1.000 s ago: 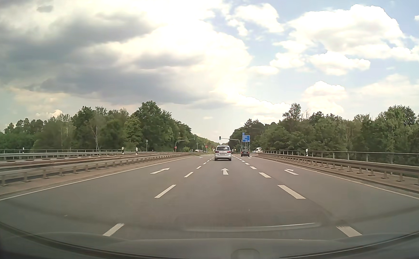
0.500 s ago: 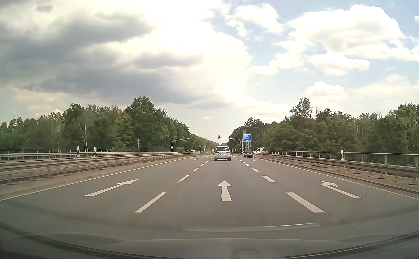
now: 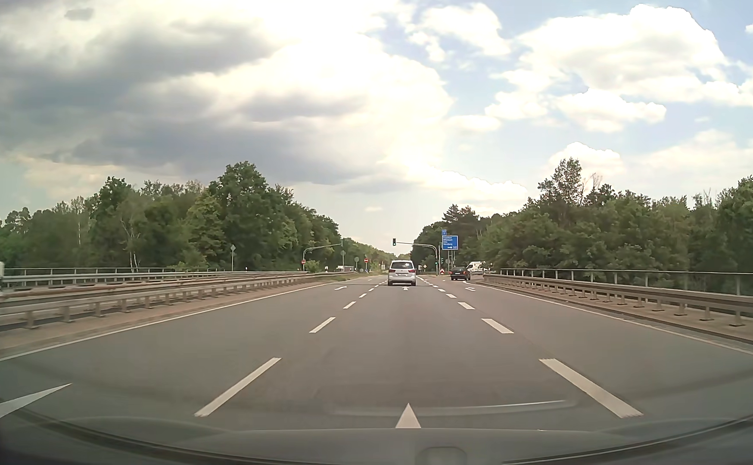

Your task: Follow the waypoints while adhering to traffic rules and regulations

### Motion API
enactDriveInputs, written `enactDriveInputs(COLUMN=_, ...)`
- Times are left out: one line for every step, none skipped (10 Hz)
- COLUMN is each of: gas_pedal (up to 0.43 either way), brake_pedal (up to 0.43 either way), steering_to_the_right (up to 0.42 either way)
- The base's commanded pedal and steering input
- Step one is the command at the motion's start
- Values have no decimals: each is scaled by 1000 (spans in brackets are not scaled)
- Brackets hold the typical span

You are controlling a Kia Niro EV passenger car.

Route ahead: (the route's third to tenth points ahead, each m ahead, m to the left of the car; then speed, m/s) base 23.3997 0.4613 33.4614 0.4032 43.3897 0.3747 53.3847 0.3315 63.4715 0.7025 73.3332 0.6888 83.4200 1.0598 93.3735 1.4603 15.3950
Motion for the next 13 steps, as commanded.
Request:
enactDriveInputs(gas_pedal=59, brake_pedal=37, steering_to_the_right=-2)
enactDriveInputs(gas_pedal=59, brake_pedal=37, steering_to_the_right=-2)
enactDriveInputs(gas_pedal=59, brake_pedal=37, steering_to_the_right=-2)
enactDriveInputs(gas_pedal=67, brake_pedal=37, steering_to_the_right=-1)
enactDriveInputs(gas_pedal=67, brake_pedal=37, steering_to_the_right=-1)
enactDriveInputs(gas_pedal=67, brake_pedal=37, steering_to_the_right=-1)
enactDriveInputs(gas_pedal=67, brake_pedal=37, steering_to_the_right=-1)
enactDriveInputs(gas_pedal=67, brake_pedal=37, steering_to_the_right=-1)
enactDriveInputs(gas_pedal=67, brake_pedal=37, steering_to_the_right=-1)
enactDriveInputs(gas_pedal=67, brake_pedal=37, steering_to_the_right=-1)
enactDriveInputs(gas_pedal=67, brake_pedal=30, steering_to_the_right=-1)
enactDriveInputs(gas_pedal=67, brake_pedal=37, steering_to_the_right=-1)
enactDriveInputs(gas_pedal=67, brake_pedal=37, steering_to_the_right=-1)
